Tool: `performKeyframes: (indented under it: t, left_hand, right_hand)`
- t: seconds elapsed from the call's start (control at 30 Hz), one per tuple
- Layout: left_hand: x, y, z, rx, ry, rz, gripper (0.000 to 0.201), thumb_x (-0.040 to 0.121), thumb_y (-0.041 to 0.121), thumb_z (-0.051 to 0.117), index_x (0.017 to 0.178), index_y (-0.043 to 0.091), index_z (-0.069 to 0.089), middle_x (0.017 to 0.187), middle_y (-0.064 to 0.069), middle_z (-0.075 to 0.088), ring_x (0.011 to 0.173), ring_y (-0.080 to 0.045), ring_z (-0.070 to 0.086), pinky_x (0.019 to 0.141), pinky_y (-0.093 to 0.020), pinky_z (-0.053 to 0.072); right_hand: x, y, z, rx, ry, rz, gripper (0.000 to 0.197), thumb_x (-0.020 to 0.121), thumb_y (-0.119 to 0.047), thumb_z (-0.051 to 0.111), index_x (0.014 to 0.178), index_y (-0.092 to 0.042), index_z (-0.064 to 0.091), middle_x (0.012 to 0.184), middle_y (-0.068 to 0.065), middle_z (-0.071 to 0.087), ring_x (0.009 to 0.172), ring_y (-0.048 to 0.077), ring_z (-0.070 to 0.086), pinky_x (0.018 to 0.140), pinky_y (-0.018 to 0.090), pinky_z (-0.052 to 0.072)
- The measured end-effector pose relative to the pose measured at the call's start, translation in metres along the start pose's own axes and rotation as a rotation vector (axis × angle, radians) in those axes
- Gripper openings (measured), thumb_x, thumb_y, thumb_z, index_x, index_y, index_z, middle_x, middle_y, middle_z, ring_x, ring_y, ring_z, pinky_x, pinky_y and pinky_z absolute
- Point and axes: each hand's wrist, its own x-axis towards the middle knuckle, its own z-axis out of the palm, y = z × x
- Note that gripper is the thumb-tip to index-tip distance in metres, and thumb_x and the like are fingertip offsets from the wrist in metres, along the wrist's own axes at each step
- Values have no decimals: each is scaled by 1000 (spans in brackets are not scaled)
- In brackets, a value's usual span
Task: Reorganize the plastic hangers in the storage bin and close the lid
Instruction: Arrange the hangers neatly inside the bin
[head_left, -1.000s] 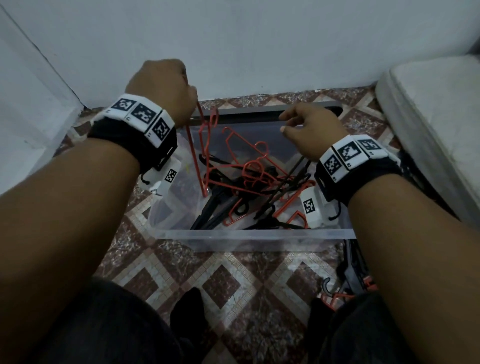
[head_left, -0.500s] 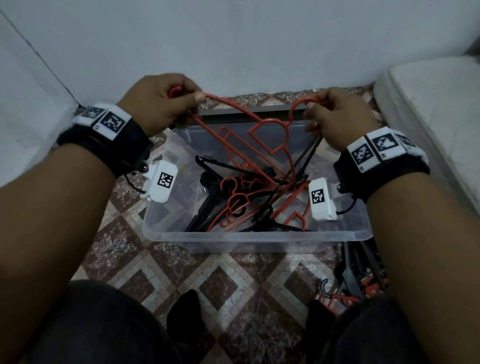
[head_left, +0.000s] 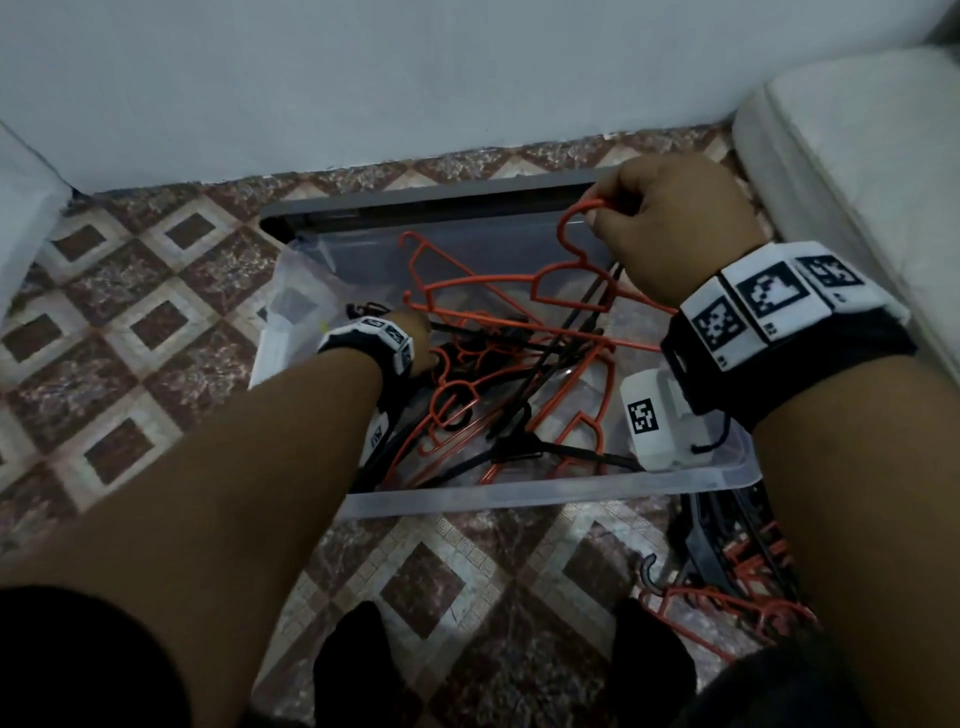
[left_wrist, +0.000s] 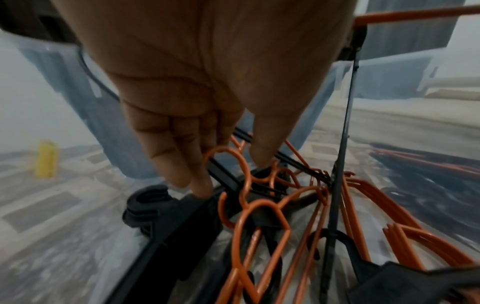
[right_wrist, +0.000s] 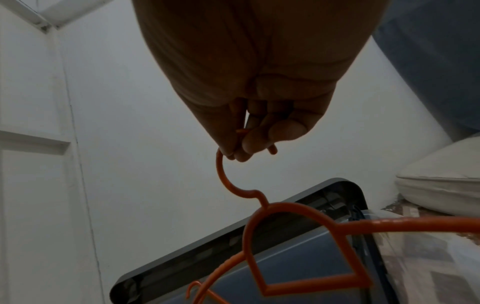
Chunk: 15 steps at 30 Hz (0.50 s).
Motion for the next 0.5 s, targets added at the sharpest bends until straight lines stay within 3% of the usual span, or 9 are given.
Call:
performKeyframes:
  t: [0.1,0.17,0.27,0.33,0.43,0.5]
  left_hand:
    - [9,22,24,7,-37,-11,40,84,32,63,119,14,63,119,-12,65,104,-33,64,88,-39,53]
    - [12,28,32,-4,-53,3,33,85,14,59,117,8,61,119,-17,63,104,-34,63,83,-36,51]
    - [6,29,29,-8,-7,16,14,84,2,51,95,7,59,88,-16,63,74,-31,57,70,-34,45]
    - [-5,28,21,46,-12,56,16,85,2,52,96,6,62,75,-10,57,67,-29,55,67,-37,51]
    - [-29,26,1,87,-20,105,15,94,18,52,96,7,63,93,-15,64,82,-36,63,73,-46,57]
    - [-48,25,-23,20,89,129,22,96,30,51,90,10,58,93,-14,66,76,-33,60,66,-39,52]
  right_hand:
    - [2,8,5,-37,2,29,16,90,-23,60,100,-22,74,92,-1,70,81,14,60,71,23,42]
    - [4,13,6,-48,9,59,17,89,-21,59,98,-22,73,95,0,71,83,15,60,71,24,43]
    - [4,15,4,-36,15,98,16,86,-21,60,93,-24,74,94,1,71,81,16,61,69,25,43]
    - [3,15,1,-37,16,114,14,87,-23,61,92,-24,74,94,1,71,79,16,60,67,25,42]
    - [-1,13,-4,-48,45,145,15,89,-27,61,97,-23,74,96,2,71,77,16,58,67,23,40]
    - [-4,10,-9,-45,67,160,17,90,-28,60,101,-23,73,97,2,71,79,18,60,68,24,42]
